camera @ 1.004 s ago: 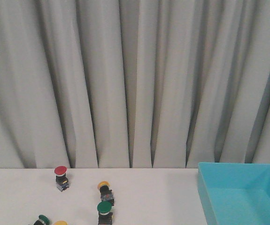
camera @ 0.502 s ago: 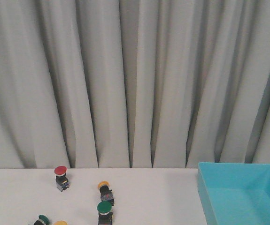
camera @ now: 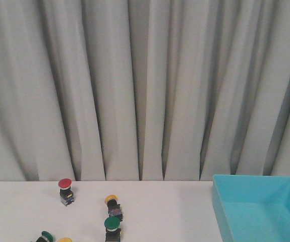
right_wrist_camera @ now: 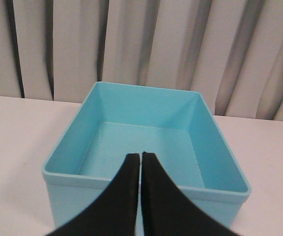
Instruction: Pick red and yellow buttons and place in box
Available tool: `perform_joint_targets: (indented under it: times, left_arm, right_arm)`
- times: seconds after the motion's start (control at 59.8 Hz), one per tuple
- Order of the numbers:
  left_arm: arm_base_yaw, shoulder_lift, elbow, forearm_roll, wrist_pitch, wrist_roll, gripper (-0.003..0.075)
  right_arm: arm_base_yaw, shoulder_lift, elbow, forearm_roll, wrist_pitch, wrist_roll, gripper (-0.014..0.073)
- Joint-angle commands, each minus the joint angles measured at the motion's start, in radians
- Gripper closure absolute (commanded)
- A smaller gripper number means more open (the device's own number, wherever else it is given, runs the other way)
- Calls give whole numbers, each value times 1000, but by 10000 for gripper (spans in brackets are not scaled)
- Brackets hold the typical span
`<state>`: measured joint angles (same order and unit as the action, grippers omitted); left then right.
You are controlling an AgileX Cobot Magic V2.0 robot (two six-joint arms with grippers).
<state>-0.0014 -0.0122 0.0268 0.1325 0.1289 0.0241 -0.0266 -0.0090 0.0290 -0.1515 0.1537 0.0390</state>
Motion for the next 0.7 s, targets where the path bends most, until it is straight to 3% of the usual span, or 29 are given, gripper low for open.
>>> perform_joint_targets:
  times: [0.0, 0.134, 0.217, 0.318, 0.435, 0.552, 0.619, 0.686]
  left_arm:
    - [-8, -14, 8, -25, -147, -30, 726]
    - [-9, -14, -14, -57, -422, -104, 726]
    - [-9, 5, -75, -57, -634, -104, 726]
    - [-8, 137, -239, -58, -746, -36, 726]
    - [-8, 402, -503, -58, -612, 16, 726]
    - [-12, 661, -747, -58, -309, 16, 726]
    - [-12, 787, -863, -64, -174, 16, 726]
    - [-12, 875, -924, -65, -129, 16, 726]
  right_arm:
    - [0, -20, 13, -28, -125, -10, 598]
    - [0, -19, 5, 51, -532, 98, 598]
    - [0, 15, -43, 68, -780, 71, 598]
    - [0, 188, -228, 104, -792, 0, 598]
    - [1, 489, -513, 17, -644, 44, 598]
    - [43, 703, -762, -76, -456, 157, 598]
    - [70, 802, -855, -80, -382, 219, 598]
    - [73, 875, -895, -80, -355, 229, 598]
